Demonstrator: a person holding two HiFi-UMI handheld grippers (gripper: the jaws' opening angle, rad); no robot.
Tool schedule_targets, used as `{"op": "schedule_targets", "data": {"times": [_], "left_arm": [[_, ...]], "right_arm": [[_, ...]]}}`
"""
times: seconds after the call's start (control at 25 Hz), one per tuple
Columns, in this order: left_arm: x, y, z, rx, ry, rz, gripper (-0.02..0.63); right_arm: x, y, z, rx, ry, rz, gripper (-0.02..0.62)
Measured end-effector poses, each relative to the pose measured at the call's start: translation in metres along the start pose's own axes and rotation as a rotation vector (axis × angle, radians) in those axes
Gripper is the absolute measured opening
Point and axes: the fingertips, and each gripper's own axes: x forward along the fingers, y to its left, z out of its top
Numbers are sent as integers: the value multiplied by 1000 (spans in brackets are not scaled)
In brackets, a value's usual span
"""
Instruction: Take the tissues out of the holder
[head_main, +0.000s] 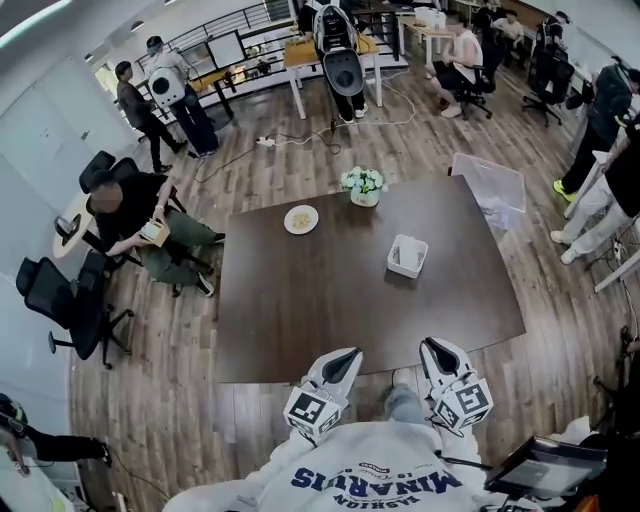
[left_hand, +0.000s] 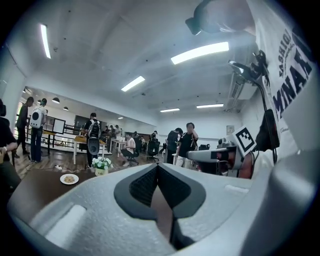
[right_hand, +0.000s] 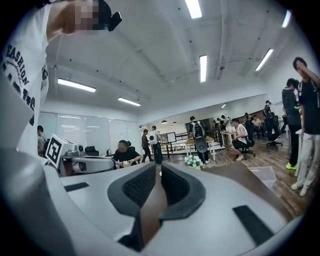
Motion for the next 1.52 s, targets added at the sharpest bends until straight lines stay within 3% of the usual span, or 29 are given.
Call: {"op": "schedule_targets", "data": {"times": [0.32,0.52,1.04,1.28,1.52], "left_arm": [[106,39,16,-3,53,123,3],[160,49,30,-12,54,151,3],[224,69,14,-25,80,71,3],[240,82,-30,-23,157,55,3],[281,116,-116,41,359,77,5]], "right_arm": [[51,-114,13,34,29,68,25],[77,-175,21,19,45,90,25],[116,-202,19,23,83,73,25],[133,-209,-16,-30,167,49,25],[180,-228,-83,-147,333,57,55]]}}
